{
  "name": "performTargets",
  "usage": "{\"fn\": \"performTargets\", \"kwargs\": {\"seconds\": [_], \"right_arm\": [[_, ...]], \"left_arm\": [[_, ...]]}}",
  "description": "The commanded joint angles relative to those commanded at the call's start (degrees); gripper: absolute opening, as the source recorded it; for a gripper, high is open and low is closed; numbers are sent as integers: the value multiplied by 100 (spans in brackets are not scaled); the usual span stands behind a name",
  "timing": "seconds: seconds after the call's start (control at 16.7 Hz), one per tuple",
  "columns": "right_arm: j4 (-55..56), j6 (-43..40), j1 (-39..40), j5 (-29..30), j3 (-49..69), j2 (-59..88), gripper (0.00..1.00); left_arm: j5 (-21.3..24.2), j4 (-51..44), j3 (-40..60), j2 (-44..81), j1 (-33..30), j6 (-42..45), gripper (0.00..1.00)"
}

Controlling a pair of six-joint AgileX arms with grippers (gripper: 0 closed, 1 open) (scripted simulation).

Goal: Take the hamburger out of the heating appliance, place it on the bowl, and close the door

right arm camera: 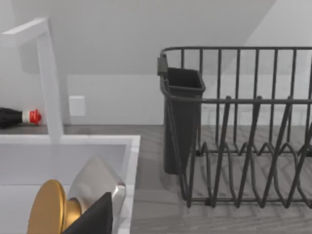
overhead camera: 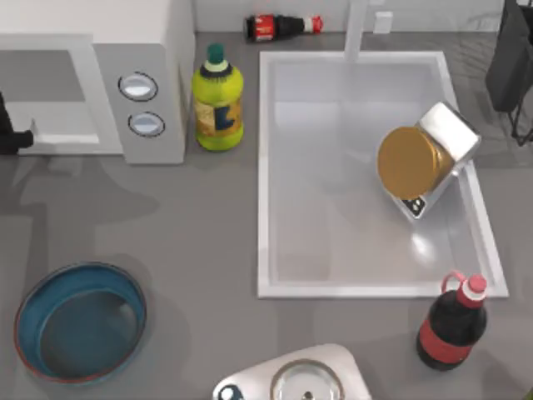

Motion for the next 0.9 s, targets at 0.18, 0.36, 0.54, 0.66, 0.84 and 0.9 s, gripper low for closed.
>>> {"fn": "performTargets", "kwargs": {"seconds": [0.18,0.36,0.54,0.66,0.84,0.9], "right_arm": [[0,0,0,0,0,0,100],[0,0,0,0,0,0,100],[0,0,0,0,0,0,100],[0,0,0,0,0,0,100],[0,0,0,0,0,0,100],[0,0,0,0,0,0,100]], "left_arm": [[-7,-581,2,-558,2,3,0],[-9,-810,2,-779,4,5,0],[-10,-795,-5,-758,0,15,0],[-27,-842,16,-760,-15,-34,0],[-191,-1307,215,-774,-161,-517,0],[-285,-1569,326,-779,-245,-790,0]]}}
